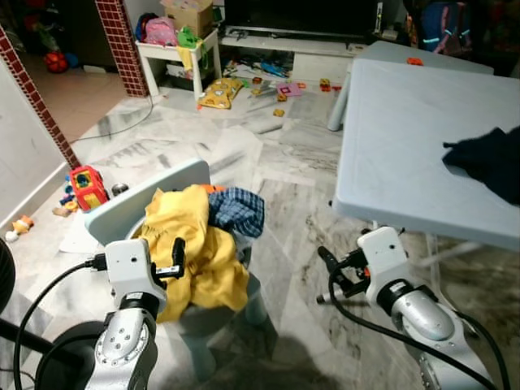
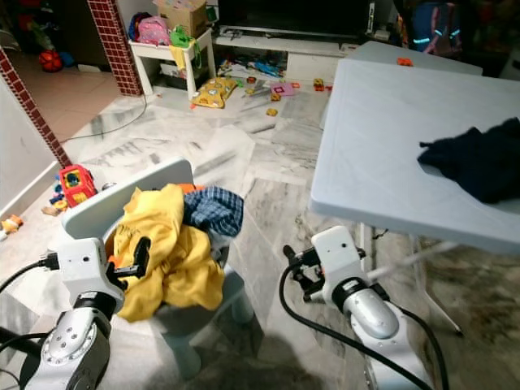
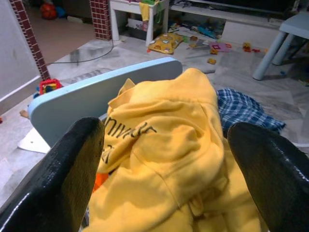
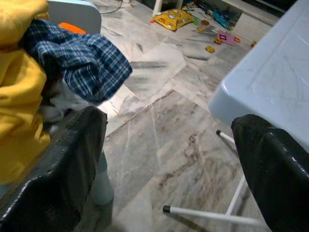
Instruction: Hang hanger
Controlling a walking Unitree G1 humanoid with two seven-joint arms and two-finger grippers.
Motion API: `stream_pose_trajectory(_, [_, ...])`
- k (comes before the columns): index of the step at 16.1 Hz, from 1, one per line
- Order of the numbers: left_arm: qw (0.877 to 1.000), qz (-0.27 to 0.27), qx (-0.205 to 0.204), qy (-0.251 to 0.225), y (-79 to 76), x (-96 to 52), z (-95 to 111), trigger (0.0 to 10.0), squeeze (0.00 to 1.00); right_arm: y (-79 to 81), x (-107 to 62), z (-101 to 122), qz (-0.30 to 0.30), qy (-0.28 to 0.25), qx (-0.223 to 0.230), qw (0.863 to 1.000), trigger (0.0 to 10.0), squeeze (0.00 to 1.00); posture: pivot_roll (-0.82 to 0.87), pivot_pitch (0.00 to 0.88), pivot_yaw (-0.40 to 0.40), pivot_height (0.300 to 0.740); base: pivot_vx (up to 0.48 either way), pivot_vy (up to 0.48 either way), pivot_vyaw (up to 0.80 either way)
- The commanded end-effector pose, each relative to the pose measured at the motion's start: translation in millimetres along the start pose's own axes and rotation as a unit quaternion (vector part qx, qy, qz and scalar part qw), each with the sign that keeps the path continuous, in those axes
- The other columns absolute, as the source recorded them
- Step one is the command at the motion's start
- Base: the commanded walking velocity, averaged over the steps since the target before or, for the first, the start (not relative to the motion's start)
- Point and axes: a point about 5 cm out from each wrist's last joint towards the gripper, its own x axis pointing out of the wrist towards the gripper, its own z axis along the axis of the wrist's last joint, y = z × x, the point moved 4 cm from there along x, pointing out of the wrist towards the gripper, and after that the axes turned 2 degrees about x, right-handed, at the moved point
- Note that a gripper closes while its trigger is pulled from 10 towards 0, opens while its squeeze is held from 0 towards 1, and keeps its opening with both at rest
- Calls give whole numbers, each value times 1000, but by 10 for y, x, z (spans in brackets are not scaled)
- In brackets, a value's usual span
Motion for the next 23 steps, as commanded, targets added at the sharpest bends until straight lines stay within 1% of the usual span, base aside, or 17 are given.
stream_pose_trajectory(1, [1000,-8,0,-2,-27,15,36,10000,0,-8,19,8,1,-2,-2,1000,10000,0,-192,8,17,740,315,0,0])
stream_pose_trajectory(5, [1000,-14,1,-4,-59,74,55,10000,0,-20,45,25,2,-8,-5,1000,10000,0,-193,0,17,740,313,0,0])
stream_pose_trajectory(10, [1000,-14,-3,-2,-79,104,60,10000,0,14,77,49,8,-16,-12,1000,10000,0,-192,0,23,740,291,0,0])
stream_pose_trajectory(14, [1000,-20,-2,-2,-97,132,63,10000,0,21,80,48,6,-18,-10,1000,10000,0,-193,0,30,740,281,0,575])
stream_pose_trajectory(16, [1000,-18,-7,1,-101,139,54,10000,0,24,77,36,6,-18,-8,1000,10000,0,-193,0,31,740,0,0,244])
stream_pose_trajectory(19, [1000,-12,-2,15,-93,150,3,10000,0,37,76,25,12,-17,-12,1000,10000,0,-190,0,28,740,0,0,0])
stream_pose_trajectory(20, [999,-17,-1,28,-111,160,-42,10000,0,41,78,28,13,-17,-15,1000,10000,0,-188,0,26,740,0,0,438])
stream_pose_trajectory(21, [998,-24,5,58,-134,180,-148,10000,0,51,89,40,16,-19,-22,999,10000,0,-188,0,24,740,0,0,663])
stream_pose_trajectory(23, [996,-38,5,85,-180,214,-228,10000,0,60,98,56,17,-20,-17,1000,10000,0,-190,0,23,740,0,0,572])
